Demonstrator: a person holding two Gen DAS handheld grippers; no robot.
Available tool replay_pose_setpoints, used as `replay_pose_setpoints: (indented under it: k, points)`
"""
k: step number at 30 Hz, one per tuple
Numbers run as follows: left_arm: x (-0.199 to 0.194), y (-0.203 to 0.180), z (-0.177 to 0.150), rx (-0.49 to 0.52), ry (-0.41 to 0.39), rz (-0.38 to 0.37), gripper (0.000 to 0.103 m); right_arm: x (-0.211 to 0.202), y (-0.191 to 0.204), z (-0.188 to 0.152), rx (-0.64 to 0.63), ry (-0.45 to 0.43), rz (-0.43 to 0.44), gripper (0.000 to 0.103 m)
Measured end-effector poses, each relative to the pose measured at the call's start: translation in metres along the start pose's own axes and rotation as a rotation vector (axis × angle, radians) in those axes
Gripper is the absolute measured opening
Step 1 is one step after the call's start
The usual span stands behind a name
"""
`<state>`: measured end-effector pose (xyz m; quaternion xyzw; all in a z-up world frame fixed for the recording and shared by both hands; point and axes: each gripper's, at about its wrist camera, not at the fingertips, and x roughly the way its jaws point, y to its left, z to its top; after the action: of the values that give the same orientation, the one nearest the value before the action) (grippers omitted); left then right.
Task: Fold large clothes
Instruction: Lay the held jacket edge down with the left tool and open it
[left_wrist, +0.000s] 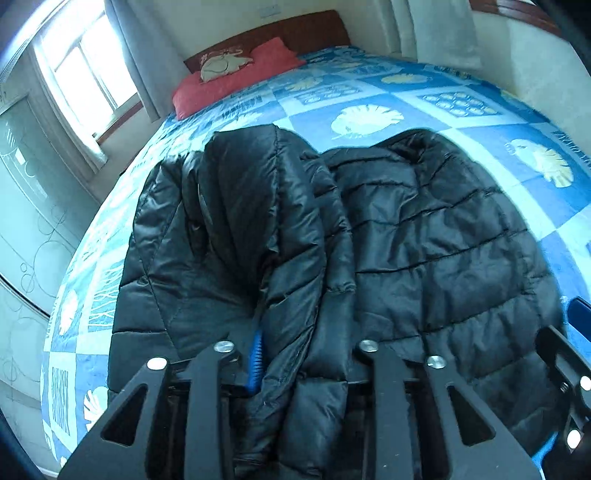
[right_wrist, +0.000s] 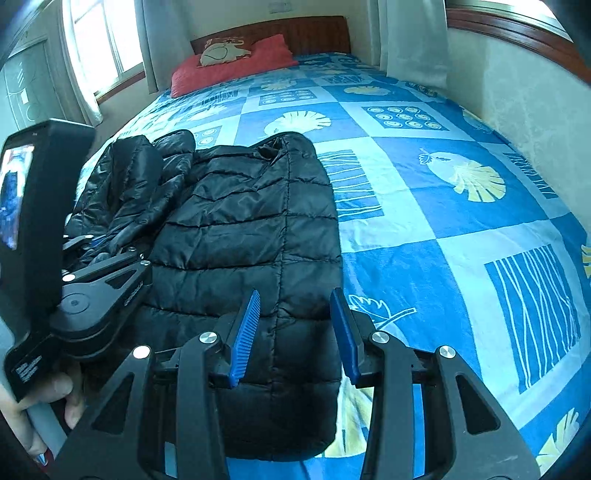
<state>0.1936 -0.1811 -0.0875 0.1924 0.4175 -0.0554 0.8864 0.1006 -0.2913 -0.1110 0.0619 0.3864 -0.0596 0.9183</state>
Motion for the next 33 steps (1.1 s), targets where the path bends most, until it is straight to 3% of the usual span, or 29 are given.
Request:
replay_pose_setpoints:
  k: [4, 12, 14, 15, 22, 26, 33]
  points:
    - [-0.019, -0.003, -0.001, -0.021, -0.029, -0.059, 0.048, -0.008, -0.006, 0.001, 0.005, -0.010, -0.027, 0.040]
    - [-0.055, 0.003, -0.016, -0.040, -0.079, -0.157, 0.048, -0.028, -0.007, -0.002, 0.013, -0.034, -0.070, 0.041]
    - [-0.069, 0.006, -0.021, -0.049, -0.084, -0.234, 0.048, -0.031, -0.005, -0.002, 0.007, -0.040, -0.077, 0.043]
    - [-0.078, 0.006, -0.023, -0.052, -0.089, -0.270, 0.049, -0.033, -0.004, -0.002, 0.004, -0.045, -0.080, 0.049]
    - [-0.146, 0.022, -0.032, -0.013, -0.244, -0.377, 0.050, -0.047, 0.008, 0.003, 0.005, -0.074, -0.065, 0.049]
    - [-0.156, 0.071, -0.043, -0.076, -0.293, -0.360, 0.051, -0.054, 0.030, 0.018, 0.012, -0.103, 0.009, 0.057]
    - [-0.102, 0.177, -0.068, -0.288, -0.225, -0.218, 0.052, -0.035, 0.094, 0.051, 0.029, -0.083, 0.207, 0.077]
